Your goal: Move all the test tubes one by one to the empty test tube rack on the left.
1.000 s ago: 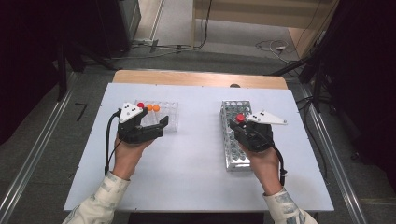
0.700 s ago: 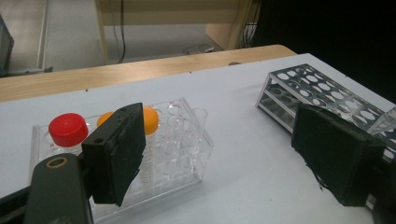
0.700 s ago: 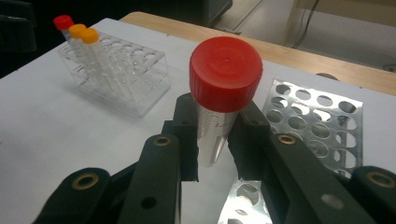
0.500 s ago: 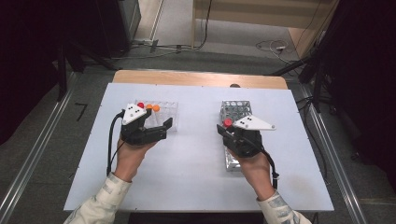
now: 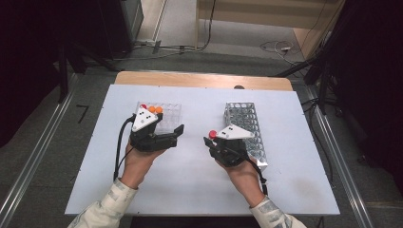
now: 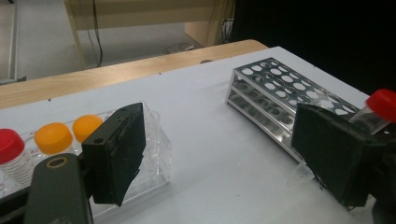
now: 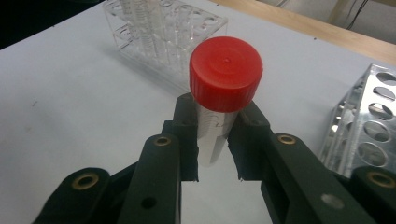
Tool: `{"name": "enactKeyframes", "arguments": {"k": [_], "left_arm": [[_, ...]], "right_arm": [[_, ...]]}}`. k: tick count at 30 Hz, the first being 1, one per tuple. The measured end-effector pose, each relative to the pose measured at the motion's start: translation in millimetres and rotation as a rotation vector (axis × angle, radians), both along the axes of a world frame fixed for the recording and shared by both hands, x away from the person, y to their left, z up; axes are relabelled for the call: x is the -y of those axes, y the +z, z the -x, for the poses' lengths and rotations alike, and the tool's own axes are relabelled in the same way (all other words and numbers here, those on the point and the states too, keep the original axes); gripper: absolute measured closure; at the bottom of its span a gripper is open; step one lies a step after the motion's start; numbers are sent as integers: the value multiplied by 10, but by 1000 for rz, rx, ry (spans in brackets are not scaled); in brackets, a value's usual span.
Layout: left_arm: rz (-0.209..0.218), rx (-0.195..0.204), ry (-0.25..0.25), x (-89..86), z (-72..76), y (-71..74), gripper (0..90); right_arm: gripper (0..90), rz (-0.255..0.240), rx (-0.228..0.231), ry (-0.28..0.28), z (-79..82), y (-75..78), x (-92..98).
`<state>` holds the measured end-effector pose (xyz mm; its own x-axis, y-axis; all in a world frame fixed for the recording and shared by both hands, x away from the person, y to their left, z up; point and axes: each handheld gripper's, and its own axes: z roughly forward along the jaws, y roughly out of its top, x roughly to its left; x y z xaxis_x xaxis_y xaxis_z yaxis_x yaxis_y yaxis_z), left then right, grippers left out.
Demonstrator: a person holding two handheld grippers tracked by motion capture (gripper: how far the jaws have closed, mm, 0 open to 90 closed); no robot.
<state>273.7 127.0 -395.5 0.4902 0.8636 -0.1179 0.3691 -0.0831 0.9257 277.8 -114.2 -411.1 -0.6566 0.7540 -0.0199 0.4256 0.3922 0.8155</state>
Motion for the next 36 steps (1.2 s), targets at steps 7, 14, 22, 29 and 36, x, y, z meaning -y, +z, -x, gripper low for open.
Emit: {"name": "enactKeyframes", "arguments": {"k": [7,14,22,29,36], "left_arm": [[-5,0,-56,86,44,20,202],[-15,2,-140,203,103,29,250],[-40,-21,-250,346,138,-28,388],[-42,-47,-299,375,120,-87,594],[-42,-50,-301,378,107,-114,690]], "right_arm": [[716,0,-3,19,-4,-62,-107],[715,6,-9,46,-1,-129,-227],[715,11,-12,70,26,-163,-323],[715,14,-2,87,55,-154,-342],[712,14,-7,86,61,-162,-347]]}}
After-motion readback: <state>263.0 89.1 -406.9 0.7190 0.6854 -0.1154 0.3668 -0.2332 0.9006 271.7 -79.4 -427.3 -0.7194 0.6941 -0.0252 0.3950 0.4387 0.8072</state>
